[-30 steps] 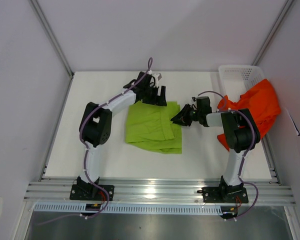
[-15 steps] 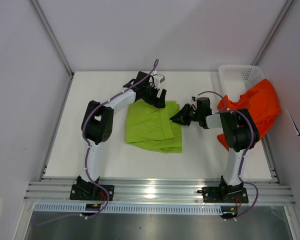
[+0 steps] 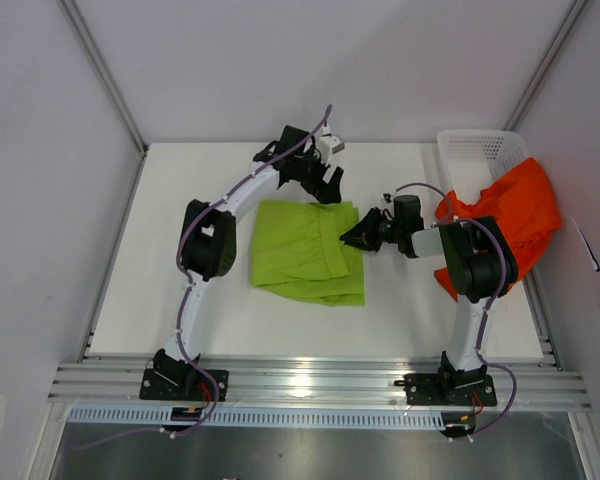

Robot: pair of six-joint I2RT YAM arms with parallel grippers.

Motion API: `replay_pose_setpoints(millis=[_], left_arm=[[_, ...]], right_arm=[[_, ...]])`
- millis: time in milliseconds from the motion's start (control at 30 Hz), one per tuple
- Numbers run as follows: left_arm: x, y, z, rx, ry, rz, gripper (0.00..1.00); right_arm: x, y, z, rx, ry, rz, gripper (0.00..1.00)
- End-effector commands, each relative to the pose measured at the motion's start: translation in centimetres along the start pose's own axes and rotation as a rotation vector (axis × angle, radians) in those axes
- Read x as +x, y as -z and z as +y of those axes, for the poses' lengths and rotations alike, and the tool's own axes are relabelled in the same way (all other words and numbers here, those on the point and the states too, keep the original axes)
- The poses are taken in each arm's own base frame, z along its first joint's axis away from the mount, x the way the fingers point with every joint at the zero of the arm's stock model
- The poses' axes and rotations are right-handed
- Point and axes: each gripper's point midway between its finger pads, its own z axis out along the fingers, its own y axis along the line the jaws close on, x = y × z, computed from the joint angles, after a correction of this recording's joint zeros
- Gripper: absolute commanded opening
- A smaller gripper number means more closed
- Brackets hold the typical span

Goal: Fold and stack the shorts
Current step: Fold the shorts

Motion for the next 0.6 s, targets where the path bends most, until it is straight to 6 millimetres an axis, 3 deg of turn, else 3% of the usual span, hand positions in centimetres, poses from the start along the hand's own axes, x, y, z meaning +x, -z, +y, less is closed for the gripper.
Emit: replay_pose_setpoints(millis=[0, 300, 367, 400, 433, 567], left_arm=[[2.4, -0.7, -1.4, 0.115, -0.014, 0.085, 0.95], [5.9, 0.4, -3.1, 0.201, 0.028, 0.193, 0.89], [6.6, 0.8, -3.2, 0.223, 0.052, 0.194, 0.81], [6.3, 1.1, -3.5, 0.242, 0.052, 0.18, 0.75], [6.1, 1.3, -3.4, 0.244, 0.056, 0.173, 0.62], [5.1, 2.2, -4.2, 0.279, 0.052, 0.141, 0.39]], right_arm=[[-0.1, -0.1, 0.5, -0.035, 0.023, -0.002, 0.21], [-0.1, 0.2, 0.8, -0.031, 0.032, -0.005, 0.21], [-0.2, 0.3, 0.8, -0.029, 0.031, -0.006, 0.21], [-0.2, 0.3, 0.9, -0.031, 0.032, -0.008, 0.21], [-0.1, 0.2, 0.8, -0.027, 0.031, -0.006, 0.21], [-0.2, 0.2, 0.6, -0.018, 0.029, -0.014, 0.2]])
